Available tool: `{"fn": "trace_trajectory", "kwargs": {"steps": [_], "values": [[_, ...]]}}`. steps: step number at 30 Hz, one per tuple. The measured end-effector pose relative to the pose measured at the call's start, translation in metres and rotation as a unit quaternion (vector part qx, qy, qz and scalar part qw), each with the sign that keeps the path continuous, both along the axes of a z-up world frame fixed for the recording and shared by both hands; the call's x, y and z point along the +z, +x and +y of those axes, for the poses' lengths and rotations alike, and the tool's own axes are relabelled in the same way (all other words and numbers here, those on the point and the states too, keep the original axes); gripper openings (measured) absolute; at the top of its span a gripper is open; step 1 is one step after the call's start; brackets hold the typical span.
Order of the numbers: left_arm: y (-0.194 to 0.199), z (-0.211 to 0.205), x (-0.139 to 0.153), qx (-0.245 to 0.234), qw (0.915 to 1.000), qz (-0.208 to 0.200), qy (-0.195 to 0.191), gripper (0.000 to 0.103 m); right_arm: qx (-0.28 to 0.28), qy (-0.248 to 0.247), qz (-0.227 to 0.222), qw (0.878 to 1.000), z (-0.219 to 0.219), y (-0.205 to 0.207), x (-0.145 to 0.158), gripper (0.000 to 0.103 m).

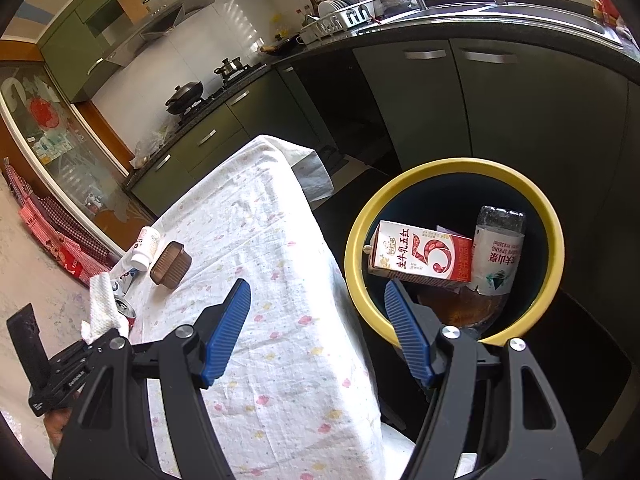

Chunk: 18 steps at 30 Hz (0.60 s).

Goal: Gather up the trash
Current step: 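Grasp the white paper towel with the left gripper and lift it, then carry the paper towel over the yellow bin and open the left gripper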

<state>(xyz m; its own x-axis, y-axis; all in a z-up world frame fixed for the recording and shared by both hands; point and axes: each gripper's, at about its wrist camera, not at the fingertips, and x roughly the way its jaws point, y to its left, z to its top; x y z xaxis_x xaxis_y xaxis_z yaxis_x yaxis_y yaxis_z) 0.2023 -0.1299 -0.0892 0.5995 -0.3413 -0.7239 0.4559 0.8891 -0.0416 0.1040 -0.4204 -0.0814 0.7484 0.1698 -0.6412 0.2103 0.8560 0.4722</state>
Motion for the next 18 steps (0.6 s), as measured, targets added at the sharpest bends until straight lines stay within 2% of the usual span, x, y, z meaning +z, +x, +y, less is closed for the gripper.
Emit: {"fn": "trace_trajectory", "kwargs": {"steps": [5, 11, 18], "values": [[-0.011, -0.013, 0.020, -0.025, 0.9996, -0.007, -0.011, 0.015, -0.005, 0.002, -0.006, 1.000, -0.007, -0.007, 0.002, 0.066], [-0.020, -0.050, 0.040, -0.070, 0.9973, -0.014, -0.014, 0.015, -0.031, 0.003, -0.021, 0.999, -0.029, -0.027, 0.006, 0.066], [-0.016, -0.129, 0.052, -0.159, 0.9868, 0.005, -0.029, 0.015, -0.084, 0.009, -0.031, 0.996, -0.071, -0.055, 0.003, 0.066]]}}
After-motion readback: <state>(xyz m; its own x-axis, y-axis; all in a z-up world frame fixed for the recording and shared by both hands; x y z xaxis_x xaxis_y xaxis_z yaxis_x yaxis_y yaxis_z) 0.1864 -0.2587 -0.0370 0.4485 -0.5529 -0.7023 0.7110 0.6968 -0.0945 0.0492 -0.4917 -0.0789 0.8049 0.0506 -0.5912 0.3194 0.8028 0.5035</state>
